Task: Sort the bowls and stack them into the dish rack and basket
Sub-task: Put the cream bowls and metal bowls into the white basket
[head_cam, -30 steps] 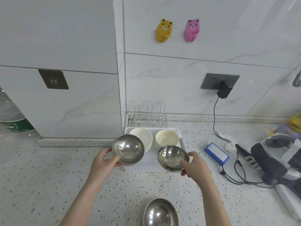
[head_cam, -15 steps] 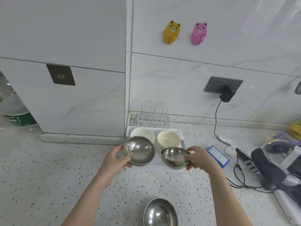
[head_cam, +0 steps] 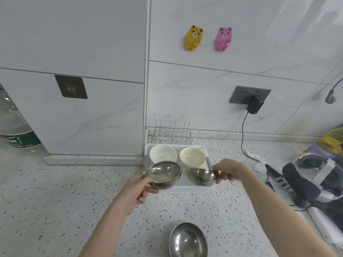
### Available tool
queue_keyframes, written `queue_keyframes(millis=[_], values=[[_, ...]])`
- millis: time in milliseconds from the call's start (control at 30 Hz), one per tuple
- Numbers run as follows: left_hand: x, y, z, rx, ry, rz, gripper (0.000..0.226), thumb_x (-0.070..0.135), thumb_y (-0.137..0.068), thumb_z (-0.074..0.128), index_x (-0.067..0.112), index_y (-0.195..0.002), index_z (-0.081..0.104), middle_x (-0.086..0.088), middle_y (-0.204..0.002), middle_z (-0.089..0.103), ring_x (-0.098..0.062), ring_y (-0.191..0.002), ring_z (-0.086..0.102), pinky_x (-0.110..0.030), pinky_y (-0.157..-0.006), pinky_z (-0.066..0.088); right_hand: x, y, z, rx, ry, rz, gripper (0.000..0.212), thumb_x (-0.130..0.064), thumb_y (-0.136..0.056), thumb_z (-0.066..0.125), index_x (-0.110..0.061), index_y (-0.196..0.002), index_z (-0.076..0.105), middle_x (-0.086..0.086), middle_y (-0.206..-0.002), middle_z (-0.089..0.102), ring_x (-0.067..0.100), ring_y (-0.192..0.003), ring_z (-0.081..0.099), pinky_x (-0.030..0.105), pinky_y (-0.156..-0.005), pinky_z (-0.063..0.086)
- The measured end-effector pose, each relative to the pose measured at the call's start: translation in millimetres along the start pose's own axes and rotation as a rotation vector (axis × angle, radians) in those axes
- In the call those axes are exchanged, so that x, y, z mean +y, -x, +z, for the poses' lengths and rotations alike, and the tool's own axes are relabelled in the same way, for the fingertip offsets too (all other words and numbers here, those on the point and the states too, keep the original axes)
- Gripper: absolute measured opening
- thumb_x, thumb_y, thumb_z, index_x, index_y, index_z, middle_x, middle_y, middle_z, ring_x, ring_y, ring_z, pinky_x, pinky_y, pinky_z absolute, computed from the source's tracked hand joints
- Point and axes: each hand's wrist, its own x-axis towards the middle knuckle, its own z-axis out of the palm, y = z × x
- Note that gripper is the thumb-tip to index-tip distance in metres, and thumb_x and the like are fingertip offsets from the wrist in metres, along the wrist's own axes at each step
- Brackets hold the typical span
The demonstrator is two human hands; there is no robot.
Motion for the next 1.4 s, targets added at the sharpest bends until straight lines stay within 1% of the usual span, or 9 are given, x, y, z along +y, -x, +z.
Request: queue_keyframes(millis=[300,500,667,767,933,1033,1133,1233,1400], values=[[-5.6,-6.2,-8.6,0.039,0.007,-0.033,0.027,0.024,-0.090,0.068,0.002,-0.105,0.067,-0.020,-0.085,0.076,-0.008,-0.046,0.045,-0.018,-0.039,0.033,-31.9,-21.5,9.0,-0.066,0.183,0.128,0.010,0.000,-0.087,0.041,-0.006,-0.084,0.049,0.005,-0.052,0.064,0.005,-0.028,0.032,0.016,-0.032,0.021],[-4.7,-7.7,-15.5,0.058,-0.021,-0.030,0.030,0.026,-0.088,0.070,0.001,-0.104,0.067,-0.021,-0.084,0.076,-0.007,-0.044,0.042,-0.018,-0.040,0.031,-29.0,-39.6,29.0,0.090,0.050,0.033,0.015,-0.001,-0.091,0.042,-0.001,-0.090,0.058,0.006,-0.045,0.063,0.011,-0.033,0.058,0.014,-0.029,0.029],[-3.8,-10.4,-18.0,0.065,-0.085,-0.041,0.021,0.021,-0.092,0.065,0.005,-0.105,0.065,-0.021,-0.081,0.076,-0.007,-0.042,0.042,-0.017,-0.038,0.031,-12.4,-51.1,44.2,0.199,-0.099,-0.044,0.016,-0.007,-0.089,0.051,0.001,-0.089,0.065,0.007,-0.057,0.072,0.019,-0.056,0.072,0.018,-0.043,0.045],[-2.9,-13.0,-15.6,0.049,-0.125,-0.052,0.017,0.019,-0.092,0.064,0.007,-0.104,0.065,-0.020,-0.080,0.076,-0.006,-0.041,0.042,-0.017,-0.038,0.031,-1.2,-50.5,52.7,0.202,-0.135,-0.041,0.019,-0.016,-0.086,0.056,-0.003,-0.085,0.069,0.011,-0.068,0.075,0.015,-0.047,0.065,0.021,-0.050,0.047],[2.9,-20.9,-6.7,0.036,-0.220,-0.068,0.019,0.019,-0.090,0.065,0.008,-0.106,0.064,-0.018,-0.079,0.077,-0.006,-0.041,0.041,-0.017,-0.038,0.031,8.6,-28.8,54.4,0.438,0.122,-0.096,0.036,-0.037,-0.091,0.051,-0.007,-0.111,0.056,0.002,-0.083,0.072,0.014,-0.069,0.067,0.030,-0.064,0.055],[10.9,-27.3,-2.2,0.039,-0.277,-0.081,0.023,0.022,-0.090,0.067,0.005,-0.106,0.063,-0.018,-0.079,0.077,-0.007,-0.040,0.039,-0.017,-0.036,0.029,3.8,-11.3,57.8,0.588,0.089,-0.310,0.043,-0.041,-0.093,0.052,-0.023,-0.132,0.046,-0.002,-0.091,0.069,0.014,-0.074,0.065,0.028,-0.058,0.050],[21.5,-34.4,1.8,-0.003,-0.317,-0.144,0.023,0.020,-0.091,0.065,0.003,-0.106,0.060,-0.020,-0.082,0.077,-0.008,-0.040,0.037,-0.017,-0.036,0.028,-2.0,1.5,69.1,0.324,-0.128,-0.570,0.047,-0.043,-0.089,0.060,-0.036,-0.133,0.046,-0.004,-0.081,0.074,0.004,-0.049,0.058,0.024,-0.053,0.050],[32.4,-41.9,2.6,-0.073,-0.305,-0.236,0.022,0.012,-0.091,0.061,-0.002,-0.108,0.059,-0.023,-0.088,0.076,-0.008,-0.040,0.035,-0.017,-0.034,0.028,-2.4,5.6,81.1,0.070,-0.139,-0.647,0.055,-0.049,-0.083,0.067,-0.039,-0.133,0.046,-0.009,-0.108,0.071,0.009,-0.048,0.059,0.017,-0.056,0.053],[44.9,-54.0,1.1,-0.100,-0.360,-0.306,0.029,0.015,-0.088,0.062,-0.004,-0.110,0.059,-0.019,-0.085,0.076,-0.007,-0.040,0.034,-0.016,-0.033,0.026,-1.8,-1.0,97.4,0.041,-0.256,-0.633,0.041,-0.045,-0.079,0.072,-0.032,-0.116,0.058,-0.007,-0.112,0.069,0.014,-0.045,0.058,0.028,-0.062,0.059]])
